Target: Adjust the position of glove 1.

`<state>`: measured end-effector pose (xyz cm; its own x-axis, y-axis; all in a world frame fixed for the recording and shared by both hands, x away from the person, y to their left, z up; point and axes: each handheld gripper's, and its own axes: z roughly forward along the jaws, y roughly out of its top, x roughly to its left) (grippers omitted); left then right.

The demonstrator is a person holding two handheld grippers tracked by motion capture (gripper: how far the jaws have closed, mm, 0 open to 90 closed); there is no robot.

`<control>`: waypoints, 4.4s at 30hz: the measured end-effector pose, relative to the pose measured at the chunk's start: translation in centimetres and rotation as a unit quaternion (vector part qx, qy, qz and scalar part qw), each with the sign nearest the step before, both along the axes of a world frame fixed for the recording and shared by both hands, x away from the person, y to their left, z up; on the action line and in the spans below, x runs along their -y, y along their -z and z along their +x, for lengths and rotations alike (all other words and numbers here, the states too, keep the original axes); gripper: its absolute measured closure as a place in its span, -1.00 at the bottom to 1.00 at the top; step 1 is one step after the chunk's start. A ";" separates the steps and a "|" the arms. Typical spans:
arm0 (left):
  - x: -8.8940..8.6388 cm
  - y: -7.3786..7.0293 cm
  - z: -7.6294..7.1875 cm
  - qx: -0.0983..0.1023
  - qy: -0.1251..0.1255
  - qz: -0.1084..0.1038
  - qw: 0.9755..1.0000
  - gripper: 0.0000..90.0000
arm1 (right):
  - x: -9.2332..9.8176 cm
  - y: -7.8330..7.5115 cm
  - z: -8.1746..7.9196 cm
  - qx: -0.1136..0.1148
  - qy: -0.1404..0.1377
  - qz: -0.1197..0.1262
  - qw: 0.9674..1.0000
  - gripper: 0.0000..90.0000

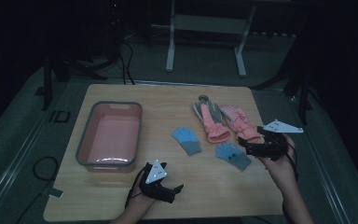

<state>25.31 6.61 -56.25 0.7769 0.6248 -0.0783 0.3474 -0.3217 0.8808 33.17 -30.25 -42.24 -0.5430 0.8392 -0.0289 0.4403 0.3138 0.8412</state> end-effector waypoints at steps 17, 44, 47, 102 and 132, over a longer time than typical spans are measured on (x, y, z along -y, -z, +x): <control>0.0 0.0 0.0 -0.001 0.003 0.000 1.000 -1.00 | -6.6 3.9 3.5 -0.054 -0.094 -0.010 0.994 -0.65; 0.2 0.0 -0.1 0.001 0.014 0.006 1.000 -1.00 | -13.2 10.3 7.3 -0.094 -0.125 -0.047 0.987 0.14; 0.2 0.0 -0.1 0.001 0.014 0.006 1.000 -1.00 | -13.9 10.7 7.9 -0.094 -0.134 -0.052 0.985 0.19; 0.3 0.0 -0.1 -0.001 0.019 0.008 1.000 -1.00 | -13.9 7.5 -1.4 -0.115 0.018 -0.005 0.993 0.92; 0.3 0.0 -0.2 -0.004 0.024 0.010 1.000 -1.00 | -14.4 13.0 -2.4 -0.120 0.040 -0.011 0.992 0.72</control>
<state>25.15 6.27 -56.26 0.8057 0.5879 -0.0720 0.3380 -0.3564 0.8711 30.79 -15.87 -55.29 -0.4675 0.8809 0.0747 0.6520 0.2865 0.7021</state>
